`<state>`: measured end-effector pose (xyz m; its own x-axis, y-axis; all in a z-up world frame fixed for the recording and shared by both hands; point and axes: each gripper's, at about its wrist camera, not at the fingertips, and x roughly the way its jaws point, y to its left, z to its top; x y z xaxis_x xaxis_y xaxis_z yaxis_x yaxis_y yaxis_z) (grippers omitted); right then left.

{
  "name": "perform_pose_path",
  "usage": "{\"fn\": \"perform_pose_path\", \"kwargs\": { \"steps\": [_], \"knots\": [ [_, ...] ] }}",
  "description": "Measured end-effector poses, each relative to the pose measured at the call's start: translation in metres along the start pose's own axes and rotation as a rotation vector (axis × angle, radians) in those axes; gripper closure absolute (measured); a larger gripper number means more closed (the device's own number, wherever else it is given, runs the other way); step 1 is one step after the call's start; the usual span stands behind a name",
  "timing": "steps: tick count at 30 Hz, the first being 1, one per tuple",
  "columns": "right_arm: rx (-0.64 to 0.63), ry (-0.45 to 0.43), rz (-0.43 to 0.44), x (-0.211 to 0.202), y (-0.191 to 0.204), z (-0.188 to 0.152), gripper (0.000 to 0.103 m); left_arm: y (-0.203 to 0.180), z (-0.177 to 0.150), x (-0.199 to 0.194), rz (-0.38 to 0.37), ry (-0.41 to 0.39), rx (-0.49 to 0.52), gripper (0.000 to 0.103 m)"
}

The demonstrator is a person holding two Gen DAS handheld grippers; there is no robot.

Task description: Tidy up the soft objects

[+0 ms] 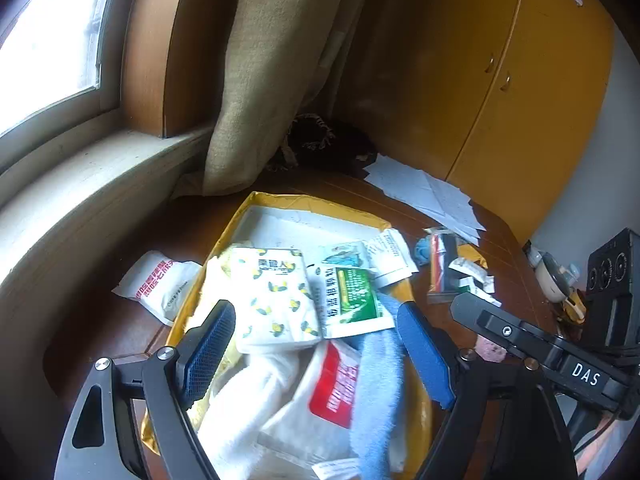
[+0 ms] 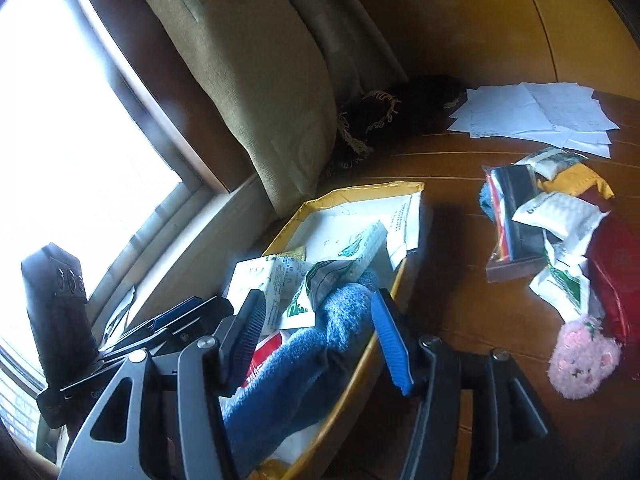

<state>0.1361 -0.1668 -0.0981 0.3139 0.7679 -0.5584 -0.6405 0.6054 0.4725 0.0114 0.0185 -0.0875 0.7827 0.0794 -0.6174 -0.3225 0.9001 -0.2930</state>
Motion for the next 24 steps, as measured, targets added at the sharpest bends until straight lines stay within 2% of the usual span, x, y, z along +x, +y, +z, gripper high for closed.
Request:
{"fn": "perform_pose_path", "kwargs": {
  "steps": [6, 9, 13, 16, 24],
  "knots": [
    [0.076, -0.066, -0.026, -0.052, -0.036, -0.006, 0.042, -0.051, -0.009, -0.025, -0.113, -0.013, 0.05, 0.014],
    [0.098, -0.096, -0.063, -0.08, -0.061, -0.002, 0.033, -0.087, -0.015, -0.021, -0.174, 0.011, 0.122, 0.012],
    [0.082, -0.042, -0.16, -0.099, -0.094, 0.012, 0.029, -0.129, -0.027, 0.0, -0.225, 0.073, 0.196, 0.012],
    [0.084, 0.021, -0.238, -0.096, -0.122, 0.02, 0.028, -0.151, -0.036, 0.021, -0.238, 0.126, 0.227, 0.012],
    [0.042, 0.148, -0.338, -0.062, -0.175, 0.038, 0.027, -0.164, -0.049, 0.048, -0.239, 0.188, 0.25, 0.012]
  ]
}}
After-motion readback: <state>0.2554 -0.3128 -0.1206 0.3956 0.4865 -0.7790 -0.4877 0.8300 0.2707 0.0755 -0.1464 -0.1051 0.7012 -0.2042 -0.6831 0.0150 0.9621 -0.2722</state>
